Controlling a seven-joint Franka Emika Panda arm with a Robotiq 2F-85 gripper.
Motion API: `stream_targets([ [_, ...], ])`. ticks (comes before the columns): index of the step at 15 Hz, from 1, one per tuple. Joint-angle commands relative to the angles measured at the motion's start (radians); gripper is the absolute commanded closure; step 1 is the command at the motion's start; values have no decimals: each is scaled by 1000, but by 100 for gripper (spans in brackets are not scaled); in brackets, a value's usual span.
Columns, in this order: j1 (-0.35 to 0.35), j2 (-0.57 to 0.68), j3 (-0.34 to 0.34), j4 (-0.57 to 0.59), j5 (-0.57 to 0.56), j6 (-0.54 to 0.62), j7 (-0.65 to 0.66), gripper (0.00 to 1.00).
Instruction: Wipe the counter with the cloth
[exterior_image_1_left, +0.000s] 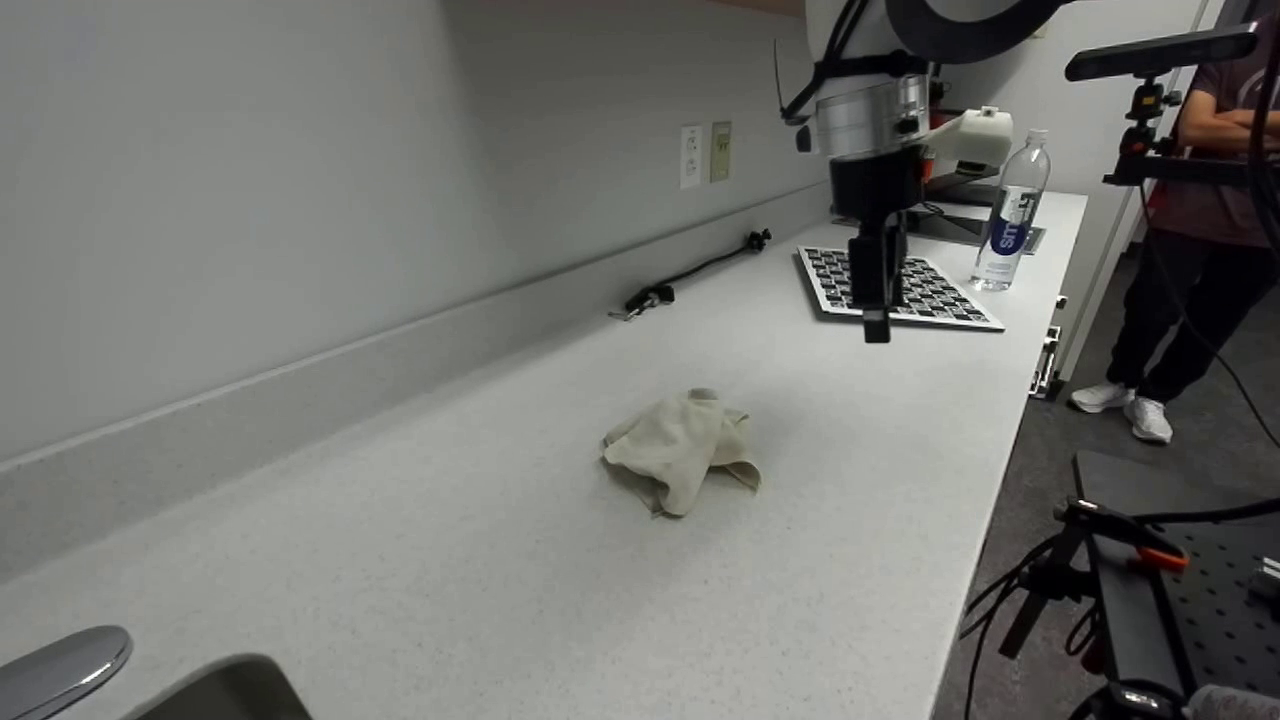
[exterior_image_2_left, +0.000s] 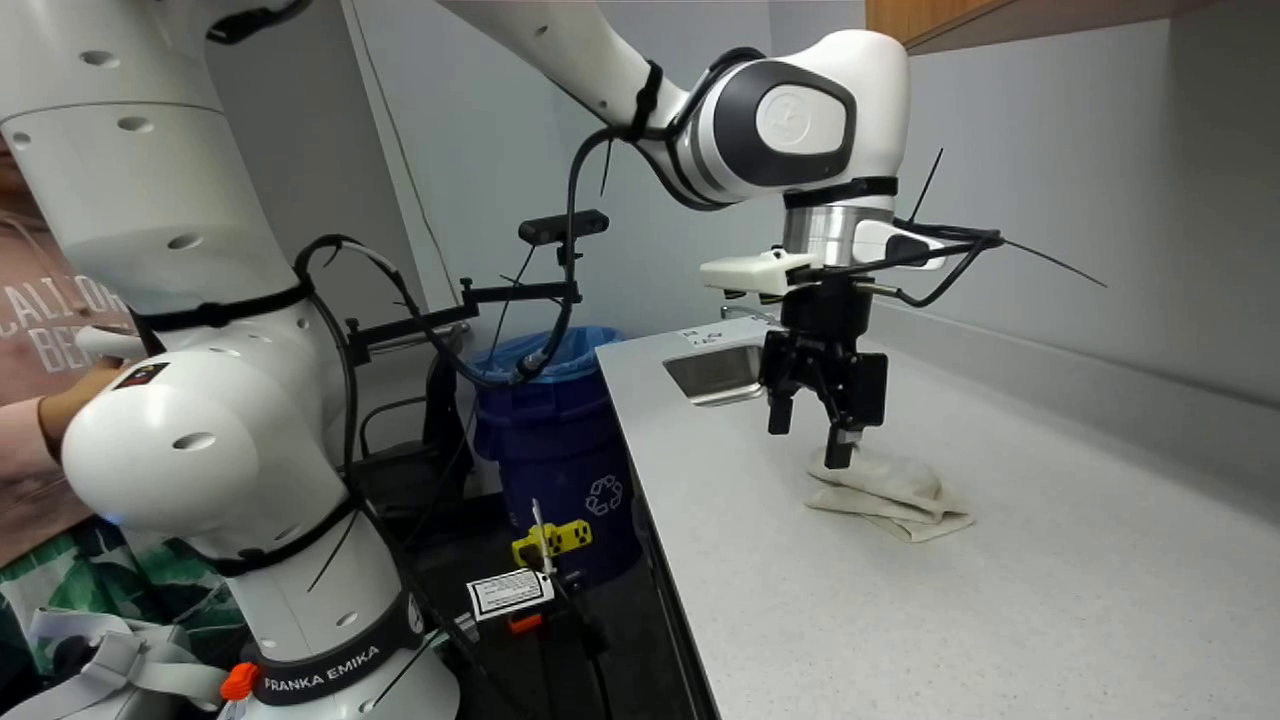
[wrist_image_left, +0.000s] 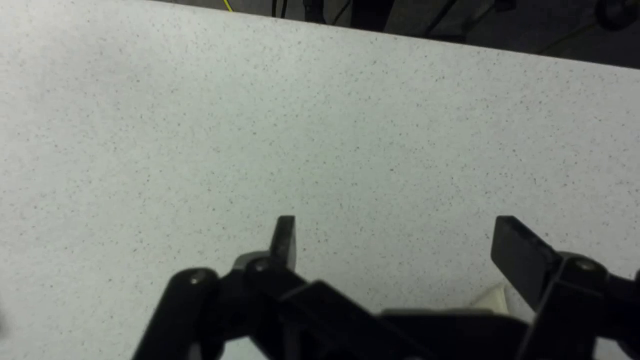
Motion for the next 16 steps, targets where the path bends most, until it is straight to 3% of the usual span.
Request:
stream_targets([
  [1, 6, 64, 0, 51, 12, -44, -54, 0],
  [16, 21, 421, 63, 317, 74, 297, -58, 0],
])
